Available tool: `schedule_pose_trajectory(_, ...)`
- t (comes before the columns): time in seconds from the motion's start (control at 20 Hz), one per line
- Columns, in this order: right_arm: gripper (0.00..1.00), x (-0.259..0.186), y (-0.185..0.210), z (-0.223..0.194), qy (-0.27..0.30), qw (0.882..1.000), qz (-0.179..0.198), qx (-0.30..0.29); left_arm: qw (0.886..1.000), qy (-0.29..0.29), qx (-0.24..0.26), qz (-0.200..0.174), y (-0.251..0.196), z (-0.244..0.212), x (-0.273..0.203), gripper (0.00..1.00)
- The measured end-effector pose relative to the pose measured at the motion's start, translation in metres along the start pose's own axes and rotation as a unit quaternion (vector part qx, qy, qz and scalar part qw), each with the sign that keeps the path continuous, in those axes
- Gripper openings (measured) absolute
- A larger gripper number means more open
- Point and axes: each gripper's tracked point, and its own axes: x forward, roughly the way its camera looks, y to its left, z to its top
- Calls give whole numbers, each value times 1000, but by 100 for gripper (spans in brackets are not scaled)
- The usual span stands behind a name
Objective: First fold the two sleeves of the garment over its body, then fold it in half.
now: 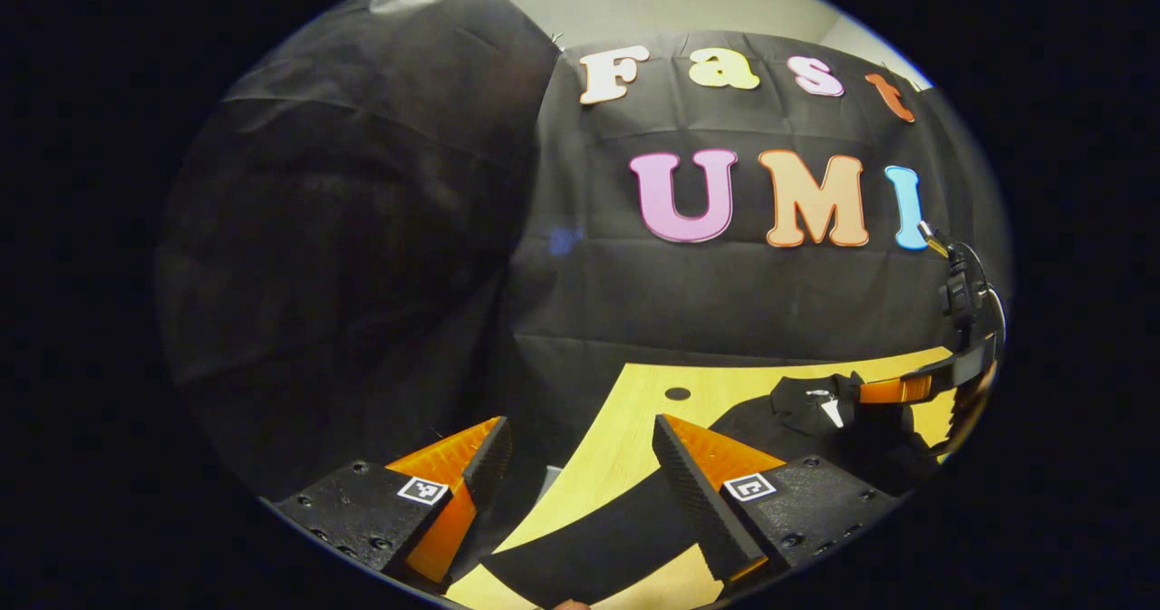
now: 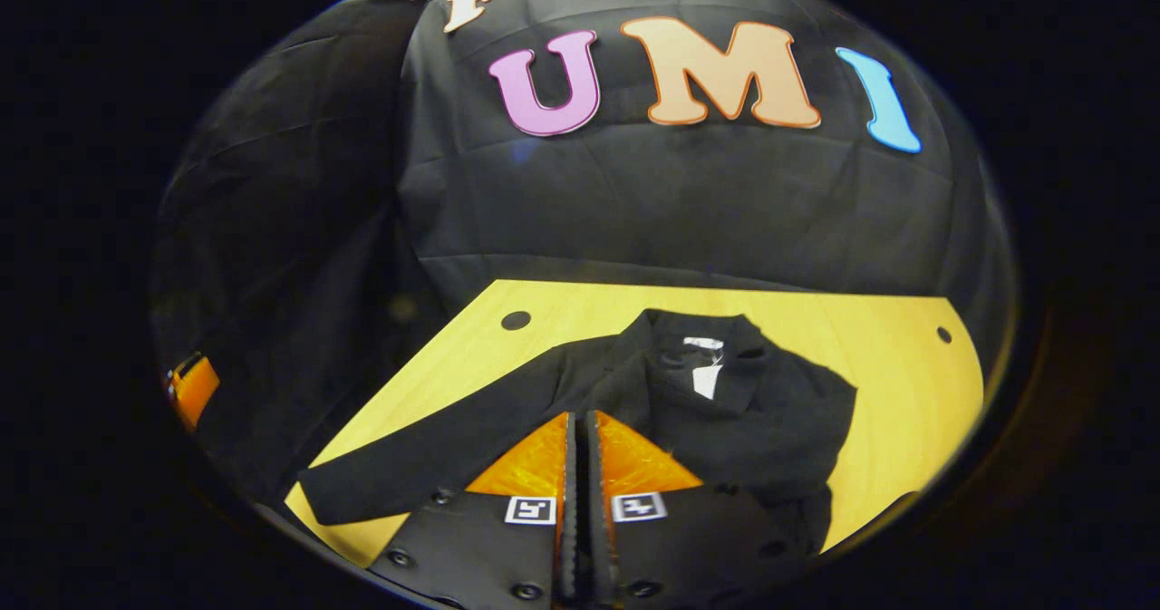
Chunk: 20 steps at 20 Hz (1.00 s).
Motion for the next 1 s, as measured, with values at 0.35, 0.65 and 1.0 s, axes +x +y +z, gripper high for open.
schedule_pose_trajectory(0.35,98,-8,-13,17,-28,999,-22,-9,991,126,-40,-2,1,-85,21,97)
schedule_pose_trajectory(0.65,98,-20,-35,17,-30,998,-46,-14,975,218,-33,3,3,-158,14,99)
schedule_pose_trajectory(1.0,98,-37,-67,0,-23,996,-78,-20,955,293,-35,22,0,-220,4,99)
